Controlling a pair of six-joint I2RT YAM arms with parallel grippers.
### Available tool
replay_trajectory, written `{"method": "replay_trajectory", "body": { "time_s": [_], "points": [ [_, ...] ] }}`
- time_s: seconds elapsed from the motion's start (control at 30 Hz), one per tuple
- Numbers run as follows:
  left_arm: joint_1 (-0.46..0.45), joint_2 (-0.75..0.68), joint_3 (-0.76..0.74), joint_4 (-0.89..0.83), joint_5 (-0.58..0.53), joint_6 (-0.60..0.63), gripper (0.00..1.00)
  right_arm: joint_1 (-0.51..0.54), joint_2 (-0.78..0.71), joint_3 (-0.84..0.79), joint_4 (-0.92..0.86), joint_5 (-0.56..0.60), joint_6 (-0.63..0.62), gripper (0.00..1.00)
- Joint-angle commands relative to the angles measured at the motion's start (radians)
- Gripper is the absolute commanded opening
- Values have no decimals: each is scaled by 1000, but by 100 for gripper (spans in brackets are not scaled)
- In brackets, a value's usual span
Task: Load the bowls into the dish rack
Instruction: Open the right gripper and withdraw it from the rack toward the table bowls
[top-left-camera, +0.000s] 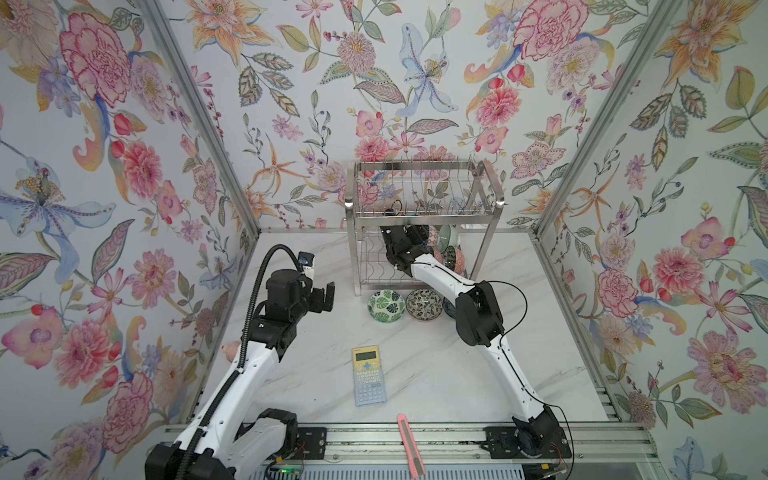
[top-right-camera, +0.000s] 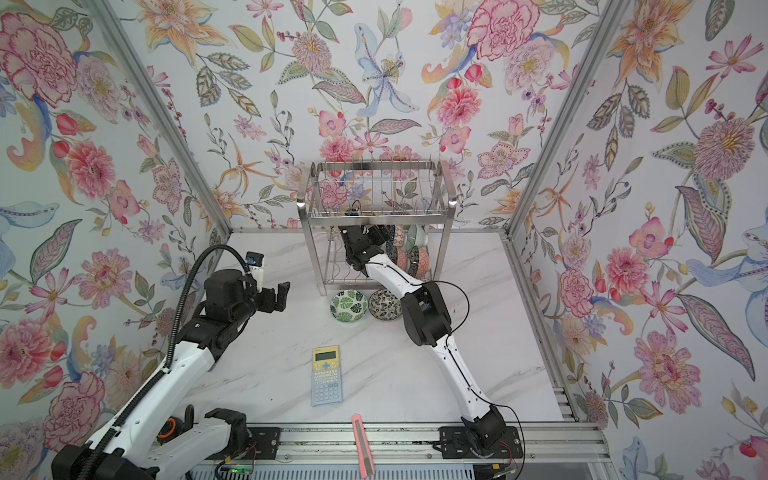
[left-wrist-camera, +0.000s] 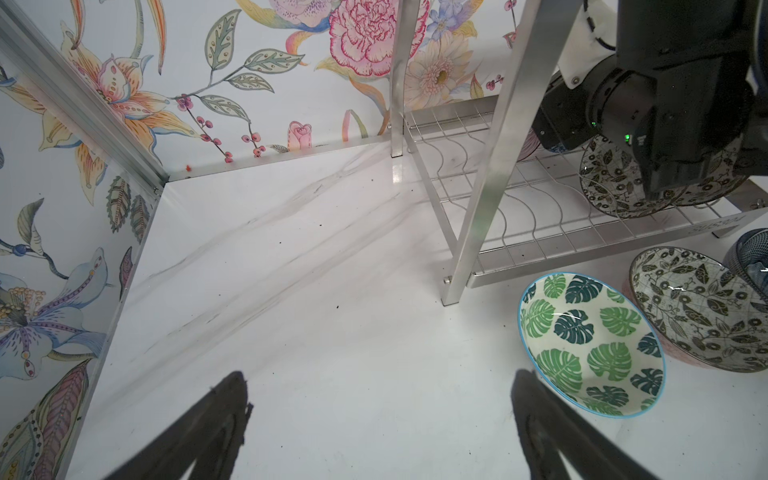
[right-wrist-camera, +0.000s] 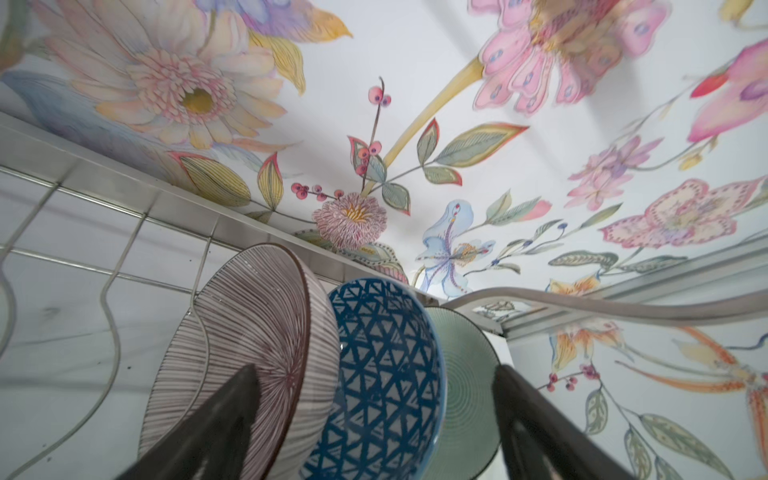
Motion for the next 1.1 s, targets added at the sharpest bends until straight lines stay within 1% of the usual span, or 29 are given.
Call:
{"method": "replay_trajectory", "body": {
  "time_s": [0.0,0.23,0.47,0.7,0.9,1.07],
  "points": [
    [15,-11,-9,6,16,7,99,20,-104,-75,-15,-42,53,99],
    [14,-6,-8,1,21,8,99,32,-274,-295,-26,-181,131,99],
    [15,10,-3,-5,26,11,99,40,-419,-513,-24,-362,173,99],
    [14,27,-1,-8,22,14,99,47,-570,-742,68,-432,178,99],
    [13,36,9,-13,29,0,99,47,-712,-894,91,-515,195,99],
    [1,24,36,-46,19,-23,99,38,-850,-1040,107,-582,240,99]
  ]
}}
